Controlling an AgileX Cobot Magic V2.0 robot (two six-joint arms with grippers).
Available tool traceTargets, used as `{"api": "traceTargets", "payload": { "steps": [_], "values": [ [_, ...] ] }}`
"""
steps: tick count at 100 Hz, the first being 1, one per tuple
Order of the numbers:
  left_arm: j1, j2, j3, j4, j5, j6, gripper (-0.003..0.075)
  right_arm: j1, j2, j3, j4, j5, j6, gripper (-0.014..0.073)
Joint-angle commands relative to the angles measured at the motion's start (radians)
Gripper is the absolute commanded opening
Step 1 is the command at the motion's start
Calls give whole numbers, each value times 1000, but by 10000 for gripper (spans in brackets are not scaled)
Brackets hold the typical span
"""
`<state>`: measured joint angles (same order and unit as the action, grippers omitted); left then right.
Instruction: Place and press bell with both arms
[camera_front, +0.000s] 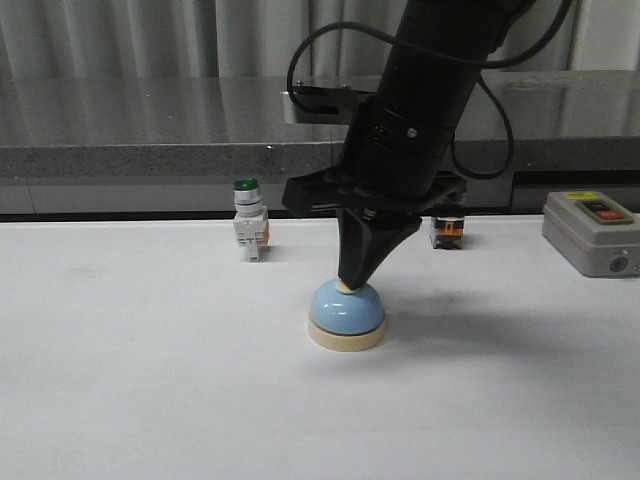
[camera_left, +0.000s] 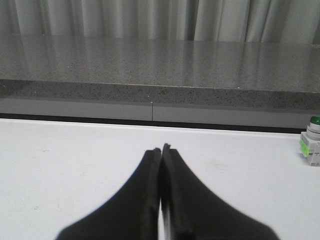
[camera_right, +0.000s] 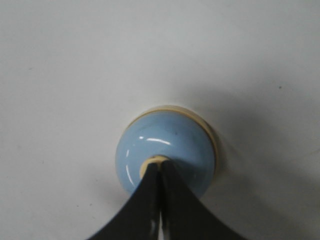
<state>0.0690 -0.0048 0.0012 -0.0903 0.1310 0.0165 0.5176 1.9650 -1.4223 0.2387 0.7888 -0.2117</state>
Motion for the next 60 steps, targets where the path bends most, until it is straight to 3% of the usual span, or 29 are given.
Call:
{"api": "traceTargets", "payload": {
  "steps": [1,36,60],
  "values": [
    [0,-30,42,-3,-78,-10,-20,-1,-55,-31,12,-8,-13,-60],
    [0,-30,42,-3,-78,-10,-20,-9,-131,-31,12,-13,-12,-60],
    [0,-30,42,-3,-78,-10,-20,-90,-220,-20,12,20,7,-60]
  ]
}}
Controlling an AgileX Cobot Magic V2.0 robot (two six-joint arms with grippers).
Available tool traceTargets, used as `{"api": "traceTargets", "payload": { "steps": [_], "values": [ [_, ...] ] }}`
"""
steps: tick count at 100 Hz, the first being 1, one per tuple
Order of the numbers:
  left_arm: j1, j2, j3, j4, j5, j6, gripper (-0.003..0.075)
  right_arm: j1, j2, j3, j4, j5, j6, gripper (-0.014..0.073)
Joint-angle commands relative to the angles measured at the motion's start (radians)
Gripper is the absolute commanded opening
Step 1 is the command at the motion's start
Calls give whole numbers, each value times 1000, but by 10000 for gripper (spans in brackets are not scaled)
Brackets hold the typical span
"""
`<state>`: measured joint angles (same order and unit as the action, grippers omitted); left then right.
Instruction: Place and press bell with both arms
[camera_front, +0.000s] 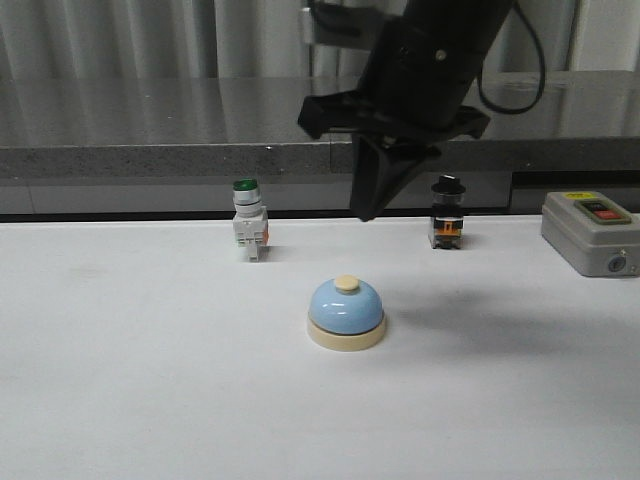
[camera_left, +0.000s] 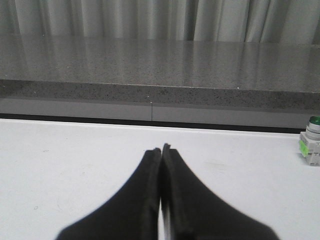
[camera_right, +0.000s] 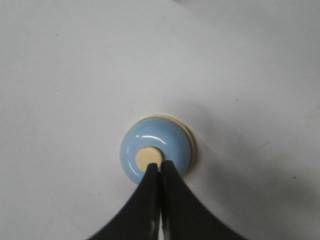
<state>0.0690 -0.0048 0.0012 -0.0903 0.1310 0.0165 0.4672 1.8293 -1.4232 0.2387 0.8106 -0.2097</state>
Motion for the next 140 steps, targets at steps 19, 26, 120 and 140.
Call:
{"api": "traceTargets", "payload": {
  "steps": [19,26,120,140],
  "values": [
    [0,-30,42,-3,-78,-10,-20,-156,-166,43,12,19,5,-60],
    [0,-30,42,-3,-78,-10,-20,-201,-197,80,12,18,7,-60],
    [0,-30,42,-3,-78,-10,-20,-532,-729,625,11,-187,14,-60],
    [0,-30,42,-3,-78,-10,-20,-532,-892,737,5,-259,14,-60]
  ]
}}
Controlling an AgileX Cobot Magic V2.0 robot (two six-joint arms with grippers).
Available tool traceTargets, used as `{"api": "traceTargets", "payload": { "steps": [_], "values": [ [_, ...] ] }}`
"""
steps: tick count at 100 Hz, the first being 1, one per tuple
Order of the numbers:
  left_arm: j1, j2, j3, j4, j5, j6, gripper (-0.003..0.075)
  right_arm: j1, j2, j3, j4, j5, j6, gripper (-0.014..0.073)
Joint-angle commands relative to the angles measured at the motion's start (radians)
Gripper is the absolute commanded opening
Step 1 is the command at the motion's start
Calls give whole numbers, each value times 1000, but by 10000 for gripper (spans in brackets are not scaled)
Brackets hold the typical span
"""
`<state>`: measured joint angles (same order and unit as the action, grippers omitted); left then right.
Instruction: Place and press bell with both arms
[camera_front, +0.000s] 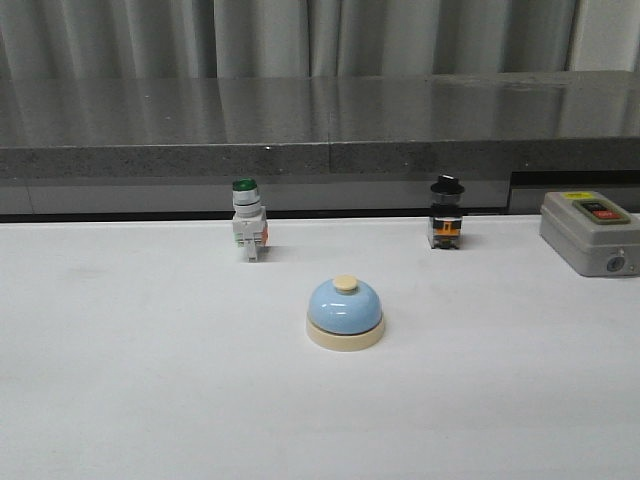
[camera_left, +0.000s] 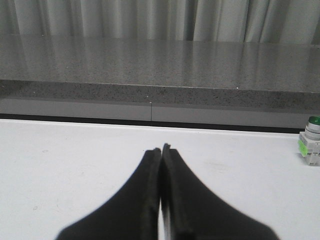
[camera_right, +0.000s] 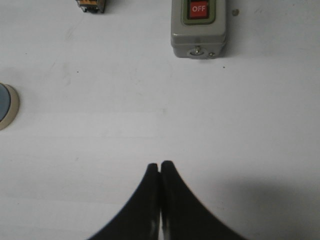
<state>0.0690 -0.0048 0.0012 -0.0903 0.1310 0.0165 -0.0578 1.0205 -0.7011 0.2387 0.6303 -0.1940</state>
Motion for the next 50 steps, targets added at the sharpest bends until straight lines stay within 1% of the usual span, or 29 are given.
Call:
{"api": "traceTargets", "payload": {
  "steps": [1,16,50],
  "values": [
    [0,-30,42,-3,-78,-10,-20,-7,-96,19,5,-81,-2,-60],
    [0,-30,42,-3,-78,-10,-20,-7,-219,107,-4,-126,-2,-60],
    [0,-30,42,-3,-78,-10,-20,-7,-514,241,-4,-113,-2,-60]
  ]
}}
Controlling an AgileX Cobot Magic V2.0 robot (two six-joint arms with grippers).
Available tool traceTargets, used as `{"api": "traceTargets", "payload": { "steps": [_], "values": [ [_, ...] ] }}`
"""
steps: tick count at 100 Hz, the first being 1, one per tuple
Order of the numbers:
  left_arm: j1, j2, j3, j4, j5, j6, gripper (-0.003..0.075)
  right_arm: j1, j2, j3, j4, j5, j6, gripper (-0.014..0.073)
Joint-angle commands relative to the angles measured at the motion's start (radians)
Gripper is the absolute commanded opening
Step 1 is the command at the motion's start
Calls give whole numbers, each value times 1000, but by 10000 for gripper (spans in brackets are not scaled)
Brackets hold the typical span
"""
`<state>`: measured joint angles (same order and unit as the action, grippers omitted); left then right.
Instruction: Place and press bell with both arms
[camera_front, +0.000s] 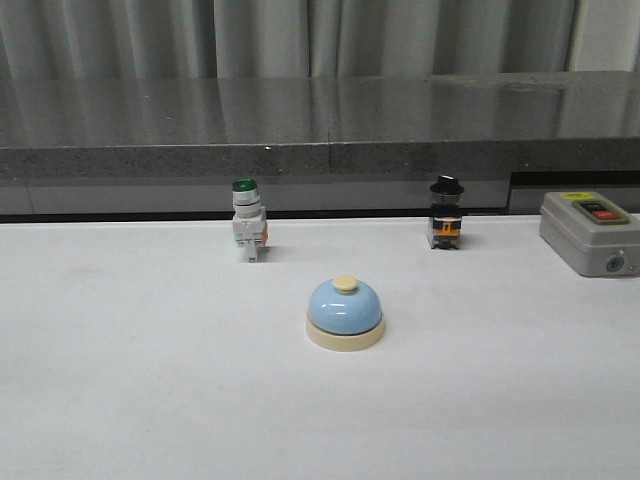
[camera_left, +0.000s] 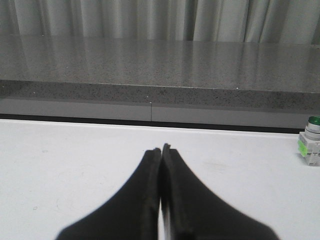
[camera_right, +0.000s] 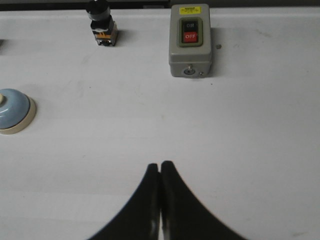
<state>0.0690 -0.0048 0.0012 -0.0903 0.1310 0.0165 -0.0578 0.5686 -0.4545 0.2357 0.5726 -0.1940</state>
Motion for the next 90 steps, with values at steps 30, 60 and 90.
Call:
{"api": "traceTargets", "payload": {
  "steps": [30,60,90],
  "values": [
    [0,-30,42,-3,-78,-10,-20,-7,-276,58,-7,-64,-2,-60],
    [0,-30,42,-3,-78,-10,-20,-7,-474,166,-259,-183,282,-60],
    [0,-30,42,-3,-78,-10,-20,-6,-594,305,-279,-369,282,-60]
  ]
}}
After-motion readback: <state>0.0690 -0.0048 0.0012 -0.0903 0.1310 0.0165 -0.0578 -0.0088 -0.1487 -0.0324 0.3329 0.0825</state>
